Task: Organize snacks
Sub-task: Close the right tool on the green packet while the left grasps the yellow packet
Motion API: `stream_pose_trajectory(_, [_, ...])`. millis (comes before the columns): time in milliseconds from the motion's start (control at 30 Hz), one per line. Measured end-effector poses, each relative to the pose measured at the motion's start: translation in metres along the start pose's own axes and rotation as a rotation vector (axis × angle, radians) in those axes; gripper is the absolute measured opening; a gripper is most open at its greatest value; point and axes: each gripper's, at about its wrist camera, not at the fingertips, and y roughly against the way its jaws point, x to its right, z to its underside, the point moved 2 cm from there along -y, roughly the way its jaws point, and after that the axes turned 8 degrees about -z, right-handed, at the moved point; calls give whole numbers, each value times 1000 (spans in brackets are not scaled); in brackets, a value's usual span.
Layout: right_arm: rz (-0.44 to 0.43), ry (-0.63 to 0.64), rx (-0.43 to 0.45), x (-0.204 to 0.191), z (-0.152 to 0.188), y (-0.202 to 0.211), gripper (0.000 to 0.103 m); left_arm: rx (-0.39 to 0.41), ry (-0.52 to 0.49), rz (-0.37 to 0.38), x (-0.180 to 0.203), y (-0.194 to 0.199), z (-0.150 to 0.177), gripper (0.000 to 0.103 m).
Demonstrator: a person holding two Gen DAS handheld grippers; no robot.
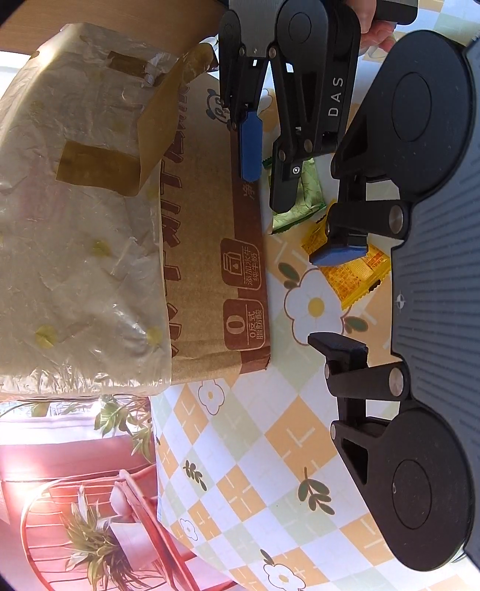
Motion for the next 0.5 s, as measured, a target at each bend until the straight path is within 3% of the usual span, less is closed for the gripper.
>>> stream_pose_trajectory(133, [-19,-41,-39,3,0,-12,47,0,7,15,1,-2,-1,41])
stream_pose_trajectory(333, [-71,-129,-52,11,12,2,49,-8,6,51,-2,-7,-1,42])
stream_pose_trajectory(500, [-102,-133,-42,15,17,19,61,-10,29,54,-6,-9,-2,42])
